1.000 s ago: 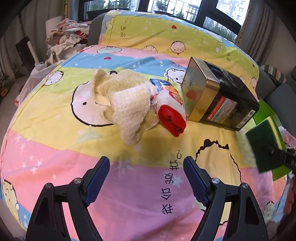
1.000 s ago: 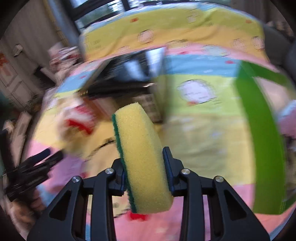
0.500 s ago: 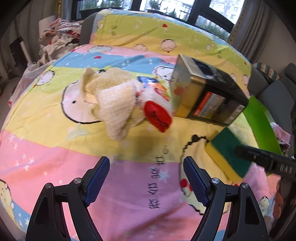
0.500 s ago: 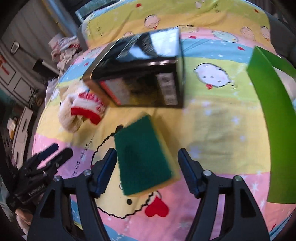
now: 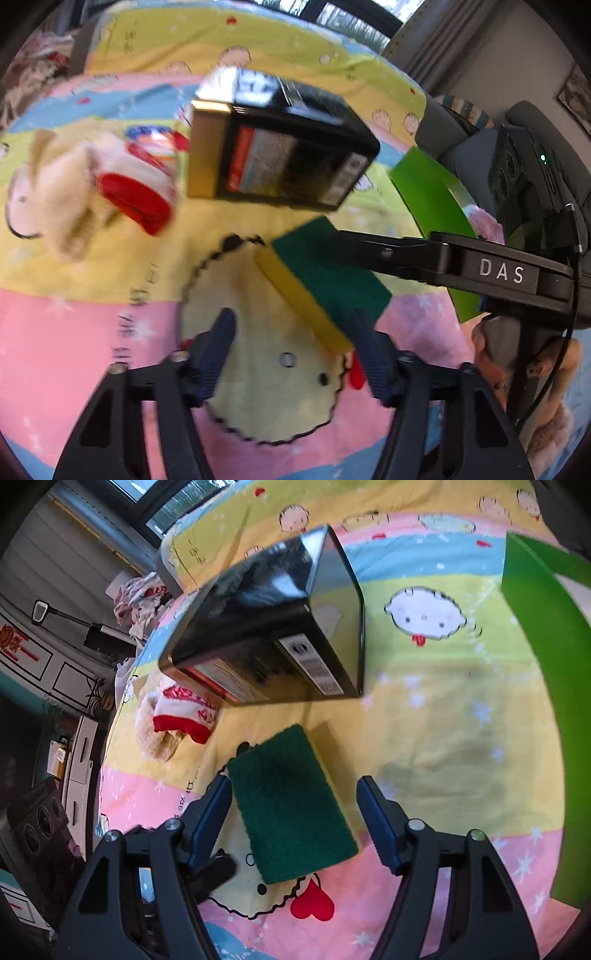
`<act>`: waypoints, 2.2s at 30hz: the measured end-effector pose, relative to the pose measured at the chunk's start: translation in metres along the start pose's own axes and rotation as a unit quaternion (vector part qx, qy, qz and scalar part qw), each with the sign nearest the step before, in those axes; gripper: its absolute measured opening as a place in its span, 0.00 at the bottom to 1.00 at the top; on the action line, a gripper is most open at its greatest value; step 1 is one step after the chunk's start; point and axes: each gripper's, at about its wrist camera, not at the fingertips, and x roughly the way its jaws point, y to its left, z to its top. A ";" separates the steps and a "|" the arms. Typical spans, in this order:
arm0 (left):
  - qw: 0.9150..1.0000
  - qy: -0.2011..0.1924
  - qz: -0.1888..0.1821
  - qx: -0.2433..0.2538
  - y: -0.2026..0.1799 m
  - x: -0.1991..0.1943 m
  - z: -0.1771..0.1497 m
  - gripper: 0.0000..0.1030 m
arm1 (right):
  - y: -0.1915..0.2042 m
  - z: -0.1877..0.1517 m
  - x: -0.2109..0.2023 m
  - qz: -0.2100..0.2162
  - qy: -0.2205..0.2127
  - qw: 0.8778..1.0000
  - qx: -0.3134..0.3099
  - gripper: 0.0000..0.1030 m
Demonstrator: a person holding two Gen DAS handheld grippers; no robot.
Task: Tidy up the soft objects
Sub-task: 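Raise the sponge with the right gripper while the left gripper grasps it too, then carry the sponge with both grippers over the green box, then open both grippers to drop the sponge into the box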
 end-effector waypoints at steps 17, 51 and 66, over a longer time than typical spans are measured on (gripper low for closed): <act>0.997 -0.053 -0.027 0.047 -0.085 0.005 0.040 0.36 | -0.027 0.011 -0.062 0.029 -0.076 0.997 0.012 0.42; 0.979 -0.032 -0.074 0.189 -0.246 0.102 0.087 0.36 | -0.180 0.008 -0.173 -0.108 -0.251 0.941 0.198 0.48; 0.986 -0.068 -0.046 0.142 -0.173 0.021 0.083 0.73 | -0.150 -0.015 -0.204 -0.121 -0.322 0.923 0.174 0.92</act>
